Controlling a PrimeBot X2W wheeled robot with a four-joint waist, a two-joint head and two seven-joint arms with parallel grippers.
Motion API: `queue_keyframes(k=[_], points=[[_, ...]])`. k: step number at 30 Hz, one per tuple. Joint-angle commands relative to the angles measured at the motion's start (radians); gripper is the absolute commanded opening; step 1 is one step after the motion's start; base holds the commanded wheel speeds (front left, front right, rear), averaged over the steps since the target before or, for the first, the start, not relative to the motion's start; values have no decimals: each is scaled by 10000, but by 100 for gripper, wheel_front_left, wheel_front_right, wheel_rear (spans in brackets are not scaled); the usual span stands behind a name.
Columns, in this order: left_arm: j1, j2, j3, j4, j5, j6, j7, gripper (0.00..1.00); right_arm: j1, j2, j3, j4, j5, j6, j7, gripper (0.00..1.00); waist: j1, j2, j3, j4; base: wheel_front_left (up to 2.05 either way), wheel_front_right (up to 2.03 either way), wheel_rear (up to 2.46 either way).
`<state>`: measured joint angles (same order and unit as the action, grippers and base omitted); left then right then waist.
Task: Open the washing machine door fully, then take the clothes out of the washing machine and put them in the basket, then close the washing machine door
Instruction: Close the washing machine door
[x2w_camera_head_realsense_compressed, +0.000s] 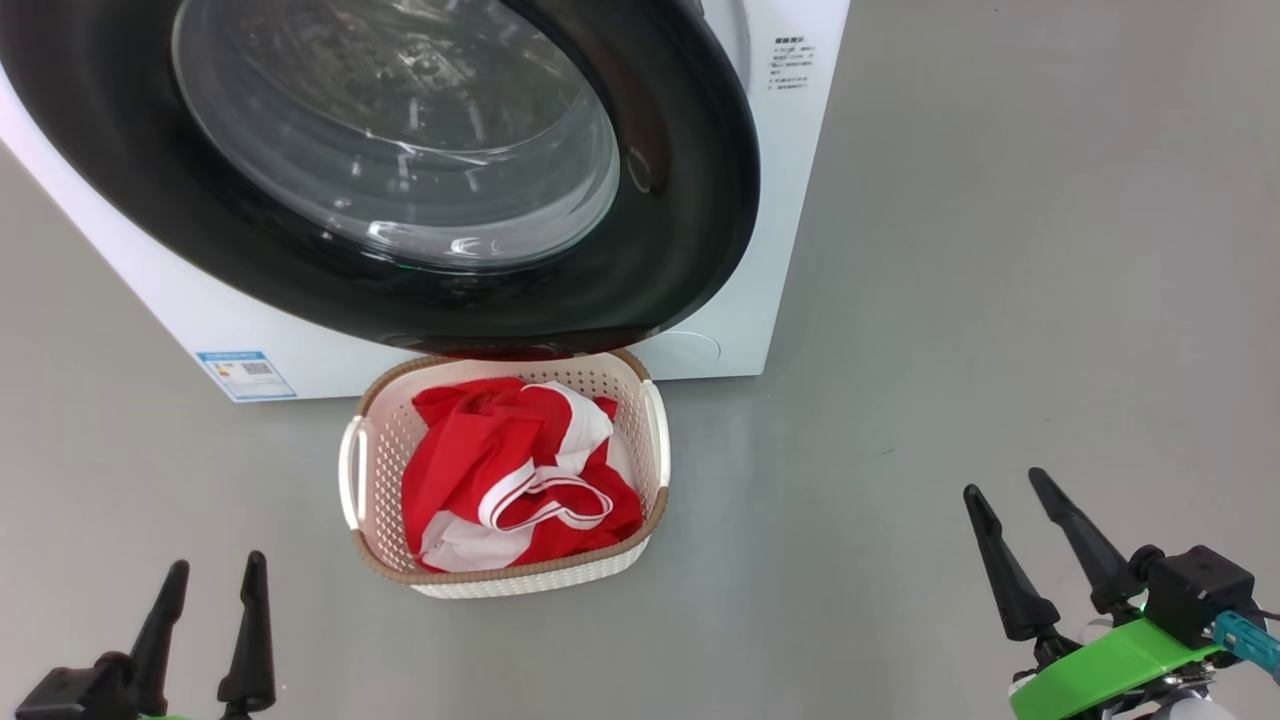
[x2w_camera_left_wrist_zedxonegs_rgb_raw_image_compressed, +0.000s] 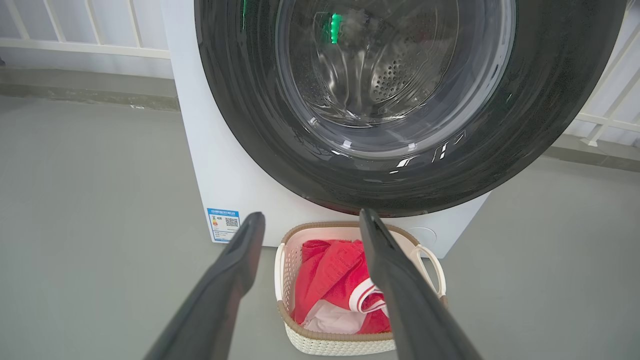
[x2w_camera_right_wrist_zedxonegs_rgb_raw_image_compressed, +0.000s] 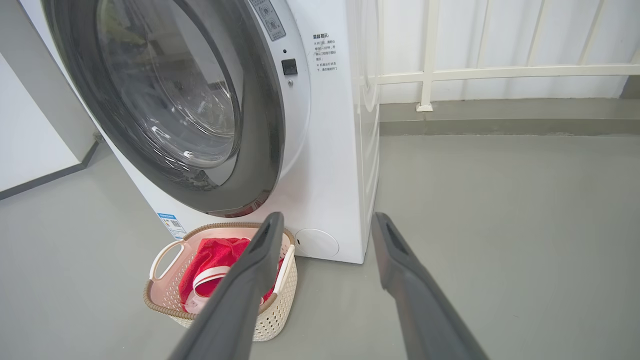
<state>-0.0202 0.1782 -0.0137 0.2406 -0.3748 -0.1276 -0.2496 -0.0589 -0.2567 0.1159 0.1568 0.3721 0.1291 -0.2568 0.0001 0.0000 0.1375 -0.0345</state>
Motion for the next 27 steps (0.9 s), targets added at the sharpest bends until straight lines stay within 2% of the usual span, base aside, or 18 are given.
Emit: queue_keyframes(k=[1, 14, 27], points=[[-80, 139, 330, -275, 102, -31, -122, 100, -239, -136, 264, -286, 121, 16, -49, 0, -1, 0, 17, 67, 0, 0, 0], [-474, -34, 64, -537, 121, -31, -122, 100, -1840, -4, 1081, -153, 221, 16, -49, 0, -1, 0, 502, 746, 0, 0, 0], [-1372, -204, -369, -828, -11, -31, -122, 100, -4321, 274, 1445, 1013, 248, 16, -49, 0, -1, 0, 1608, 1590, 0, 0, 0]])
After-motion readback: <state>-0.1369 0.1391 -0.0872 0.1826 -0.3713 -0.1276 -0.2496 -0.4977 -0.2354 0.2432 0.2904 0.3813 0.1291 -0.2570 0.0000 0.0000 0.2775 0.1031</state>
